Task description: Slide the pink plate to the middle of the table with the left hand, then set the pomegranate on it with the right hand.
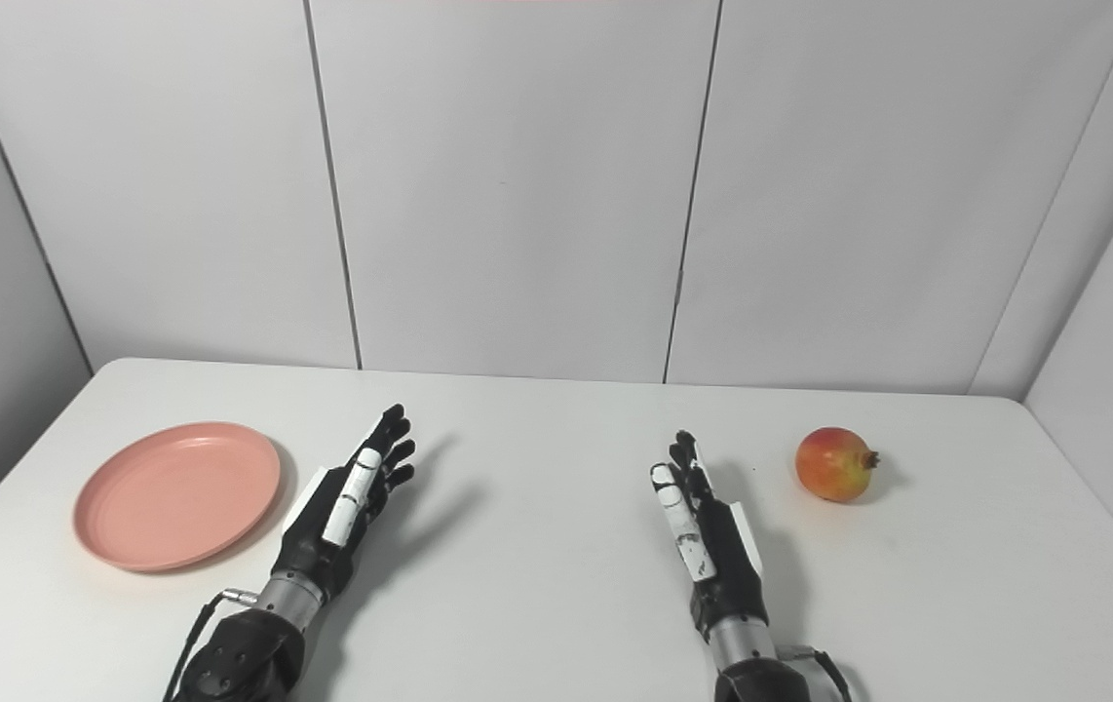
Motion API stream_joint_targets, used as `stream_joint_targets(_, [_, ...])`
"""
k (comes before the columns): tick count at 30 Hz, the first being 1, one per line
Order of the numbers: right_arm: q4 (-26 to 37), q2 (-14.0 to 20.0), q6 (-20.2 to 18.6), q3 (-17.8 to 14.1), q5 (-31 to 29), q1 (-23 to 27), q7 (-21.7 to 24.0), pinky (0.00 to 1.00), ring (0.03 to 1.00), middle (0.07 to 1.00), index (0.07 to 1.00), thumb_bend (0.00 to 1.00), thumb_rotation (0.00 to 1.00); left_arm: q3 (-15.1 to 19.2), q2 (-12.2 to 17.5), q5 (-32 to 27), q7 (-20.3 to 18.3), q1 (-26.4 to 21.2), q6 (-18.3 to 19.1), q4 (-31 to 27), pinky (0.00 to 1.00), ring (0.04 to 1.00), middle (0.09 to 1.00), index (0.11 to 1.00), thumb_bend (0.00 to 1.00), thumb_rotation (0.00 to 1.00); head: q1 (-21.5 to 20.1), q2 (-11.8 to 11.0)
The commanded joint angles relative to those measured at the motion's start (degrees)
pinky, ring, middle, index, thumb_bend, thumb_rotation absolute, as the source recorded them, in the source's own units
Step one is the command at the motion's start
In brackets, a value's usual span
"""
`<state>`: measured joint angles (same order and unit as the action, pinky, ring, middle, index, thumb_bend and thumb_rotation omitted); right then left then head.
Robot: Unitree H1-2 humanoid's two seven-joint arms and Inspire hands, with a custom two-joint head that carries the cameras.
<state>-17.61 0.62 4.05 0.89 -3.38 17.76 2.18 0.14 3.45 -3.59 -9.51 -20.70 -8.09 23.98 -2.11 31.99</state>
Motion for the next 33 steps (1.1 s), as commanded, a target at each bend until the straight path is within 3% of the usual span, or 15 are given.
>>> stream_joint_targets(1, [1.60,-0.12,0.69,-0.23,-0.44,2.16,0.59,0.99,0.985,1.000,1.000,0.61,0.88,-0.13,0.49,0.11,0.05,0.41,-0.65,0.62,0.95,0.978,1.000,1.000,0.54,1.00,0.02,0.09])
stream_joint_targets(16, [0.95,-0.08,1.23,-0.47,-0.46,2.48,0.43,0.98,0.982,0.998,1.000,0.62,0.86,-0.09,0.42,0.14,0.10,0.14,-1.40,1.47,0.95,0.978,1.000,1.000,0.53,1.00,0.73,-0.46])
stream_joint_targets(22, [0.10,1.15,2.79,-0.77,-0.48,2.15,1.06,0.98,0.978,0.994,1.000,0.62,0.88,-0.71,-0.67,0.82,0.67,0.01,-2.06,2.60,0.96,0.983,1.000,0.999,0.52,1.00,7.50,-2.22])
stream_joint_targets(25, [-0.13,2.15,3.57,-1.44,-1.99,1.66,2.53,0.98,0.975,0.995,1.000,0.61,0.89,-1.58,-1.61,2.71,2.20,-0.19,-3.17,3.77,0.96,0.981,1.000,1.000,0.52,1.00,12.76,-4.12])
stream_joint_targets(30, [-1.17,3.18,5.21,-2.79,-3.91,1.26,4.07,0.97,0.955,0.984,0.998,0.55,0.87,-2.81,-3.07,5.42,4.96,-0.68,-4.39,5.46,0.95,0.976,0.997,0.995,0.51,1.00,17.77,-6.59])
stream_joint_targets(33, [-2.56,3.64,6.17,-3.39,-5.17,1.49,5.21,0.98,0.954,0.985,0.999,0.56,0.86,-3.26,-4.22,9.22,9.69,-1.12,-3.80,6.86,0.91,0.940,0.966,0.959,0.54,1.00,19.42,-7.67])
